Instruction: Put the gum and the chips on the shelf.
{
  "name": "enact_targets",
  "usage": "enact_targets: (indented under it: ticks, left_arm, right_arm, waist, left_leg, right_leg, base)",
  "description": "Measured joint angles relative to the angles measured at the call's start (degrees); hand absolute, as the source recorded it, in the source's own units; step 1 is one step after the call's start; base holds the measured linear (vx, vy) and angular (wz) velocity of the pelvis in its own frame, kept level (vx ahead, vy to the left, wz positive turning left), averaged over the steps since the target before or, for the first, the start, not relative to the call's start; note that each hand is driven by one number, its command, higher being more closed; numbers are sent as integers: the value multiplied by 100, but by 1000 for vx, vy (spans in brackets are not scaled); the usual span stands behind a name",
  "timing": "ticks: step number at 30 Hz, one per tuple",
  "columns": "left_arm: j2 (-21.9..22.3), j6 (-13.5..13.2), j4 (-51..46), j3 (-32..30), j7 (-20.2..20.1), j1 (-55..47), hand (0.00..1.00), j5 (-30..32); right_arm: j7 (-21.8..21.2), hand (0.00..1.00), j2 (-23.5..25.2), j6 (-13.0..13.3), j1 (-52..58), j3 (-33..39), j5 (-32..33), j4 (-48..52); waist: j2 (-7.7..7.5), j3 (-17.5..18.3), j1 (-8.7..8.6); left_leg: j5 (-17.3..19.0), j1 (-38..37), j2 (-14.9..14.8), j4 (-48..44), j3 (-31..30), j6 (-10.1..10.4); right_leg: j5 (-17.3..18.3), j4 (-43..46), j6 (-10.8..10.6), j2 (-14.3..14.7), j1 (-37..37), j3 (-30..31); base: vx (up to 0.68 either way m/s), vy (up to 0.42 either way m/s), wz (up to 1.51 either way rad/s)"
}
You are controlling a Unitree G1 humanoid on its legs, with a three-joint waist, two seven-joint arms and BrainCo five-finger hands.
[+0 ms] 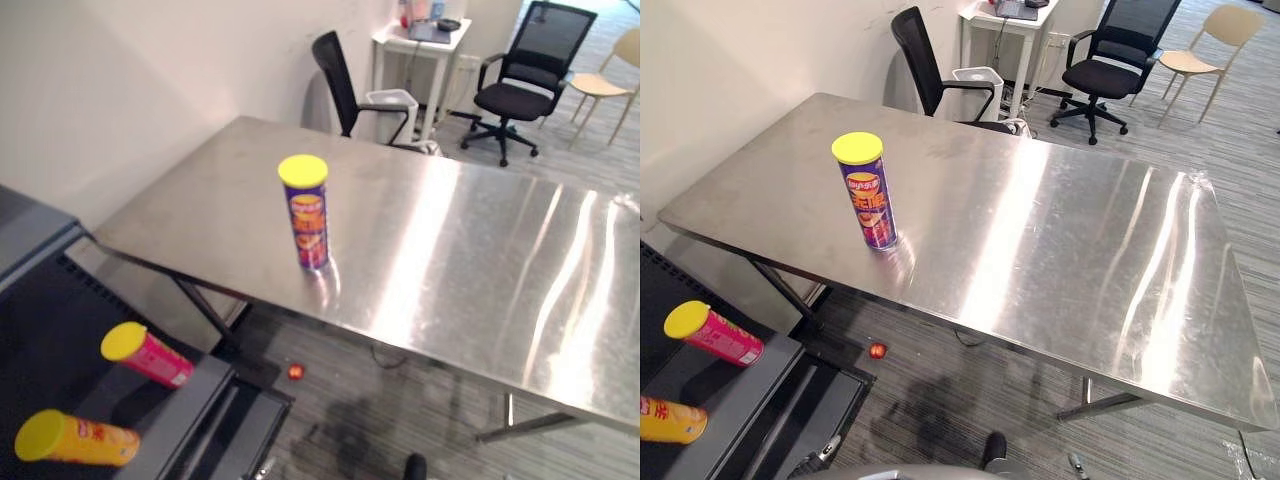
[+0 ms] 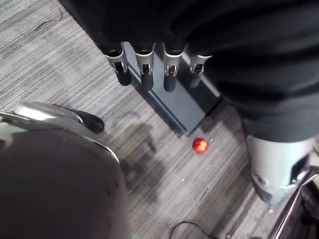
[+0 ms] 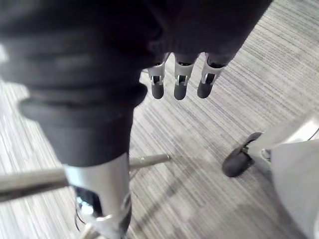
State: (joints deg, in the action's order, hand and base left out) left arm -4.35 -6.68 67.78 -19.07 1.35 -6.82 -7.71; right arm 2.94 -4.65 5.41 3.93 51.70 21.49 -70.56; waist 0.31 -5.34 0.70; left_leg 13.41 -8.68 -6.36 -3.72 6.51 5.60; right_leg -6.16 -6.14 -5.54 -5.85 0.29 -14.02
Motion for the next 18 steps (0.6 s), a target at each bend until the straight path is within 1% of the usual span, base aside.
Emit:
enact_targets:
  ticks: [1, 2, 3, 4, 5, 6, 7, 8, 9, 11, 13, 14, 15, 16, 18]
  left_arm:
    - [16, 1, -7, -106, -2, 2, 0, 2]
    - [30, 3, -11, -173, -1, 7, 0, 3]
    - [34, 3, -17, -173, -1, 13, 0, 4]
    - [50, 5, -40, -193, -5, 19, 0, 7]
    - [54, 19, -40, -286, -6, 30, 0, 8]
    - [50, 21, -40, -341, -5, 30, 0, 8]
    - [27, 35, -55, -386, -2, 50, 0, 9]
    - [23, 36, -58, -386, -2, 50, 0, 9]
    - [15, 43, -58, -385, -2, 50, 0, 9]
    - [12, 61, -57, -385, -2, 40, 0, 9]
    - [16, 67, -54, -384, -1, 32, 0, 9]
    - [17, 68, -54, -384, 0, 40, 0, 9]
    - [18, 69, -53, -384, 0, 34, 0, 9]
    - [19, 72, -52, -386, 1, 17, 0, 9]
    - [50, 76, -54, -391, 13, -24, 0, 9]
  right_arm:
    - [31, 0, -63, -1, -19, 294, 20, -1]
    - [53, 0, -135, -1, -48, 640, 187, 3]
    - [62, 0, -176, -2, -57, 852, 240, 3]
    - [103, 0, -281, -1, -62, 1304, 391, -12]
    - [171, 0, -405, -2, -93, 1764, 451, -35]
    - [191, 0, -471, -2, -130, 1977, 505, -54]
    - [248, 0, -669, -4, -189, 2569, 611, -87]
    - [259, 0, -700, -4, -195, 2650, 610, -90]
    - [310, 0, -820, -4, -215, 2875, 616, -114]
    - [423, 0, -1111, -5, -369, 3356, 642, -128]
    - [501, 0, -1369, 3, -516, 3467, 769, -79]
    - [601, 0, -1452, 7, -613, 3432, 841, 60]
    - [672, 0, -1487, 7, -634, 3343, 857, 173]
    - [739, 0, -1481, 4, -679, 3170, 875, 483]
    - [1007, 0, -1469, 12, -693, 2466, 862, 1765]
  waist:
    - [3, 2, -30]
    - [6, 7, -74]
    - [8, 8, -86]
    - [19, 31, -116]
    - [23, 71, -204]
    - [25, 88, -225]
    - [12, 136, -241]
    - [11, 149, -241]
    - [11, 195, -249]
    - [13, 228, -358]
    - [11, 242, -409]
    - [53, 290, -440]
    - [16, 287, -475]
    - [30, 321, -509]
    - [101, 414, -525]
  left_leg:
    - [0, -64, 23, 28, 95, 0]
    - [0, -105, 56, 42, 123, 0]
    - [0, -135, 71, 47, 148, 0]
    - [0, -162, 108, 52, 250, -1]
    - [0, -162, 149, 56, 252, -2]
    - [0, -162, 163, 58, 259, -3]
    - [1, -187, 189, 58, 400, -5]
    - [1, -189, 193, 58, 410, -5]
    - [1, -190, 202, 58, 424, -6]
    - [4, -231, 211, 59, 541, -10]
    - [34, -257, 197, 61, 600, -59]
    - [57, -260, 183, 61, 688, -90]
    - [75, -260, 177, 60, 700, -113]
    - [89, -260, 169, 61, 715, -125]
    - [106, -267, 160, 55, 859, -127]
  right_leg:
    - [-7, 0, -11, -5, 1, 80]
    - [-17, 0, -26, -8, -2, 148]
    - [-19, 1, -30, -13, -1, 173]
    - [-28, 1, -45, -30, -4, 226]
    - [-31, 1, -49, -55, -8, 265]
    - [-33, 2, -53, -64, -16, 290]
    - [-50, 2, -78, -71, -62, 403]
    - [-53, 2, -81, -71, -68, 424]
    - [-58, 2, -89, -71, -87, 472]
    - [-67, 3, -102, -66, -97, 532]
    - [-69, 2, -104, -29, -119, 618]
    - [-69, 2, -104, -9, -135, 655]
    - [-70, 2, -105, 2, -147, 665]
    - [-81, 2, -100, 15, -159, 683]
    - [-118, 1, -102, 19, -217, 781]
  base:
    - [45, 47, -36]
    - [49, 43, -32]
    - [27, 27, -31]
    - [25, 34, -20]
    - [18, 33, -16]
    - [1, 27, -22]
    - [-12, 13, -25]
    - [-17, 5, -30]
    - [-13, -9, -17]
    - [-23, -17, -19]
    - [-44, -30, -20]
    - [-58, -41, -18]
    - [-47, -34, -13]
    - [-39, -33, -15]
    - [-39, -33, -26]
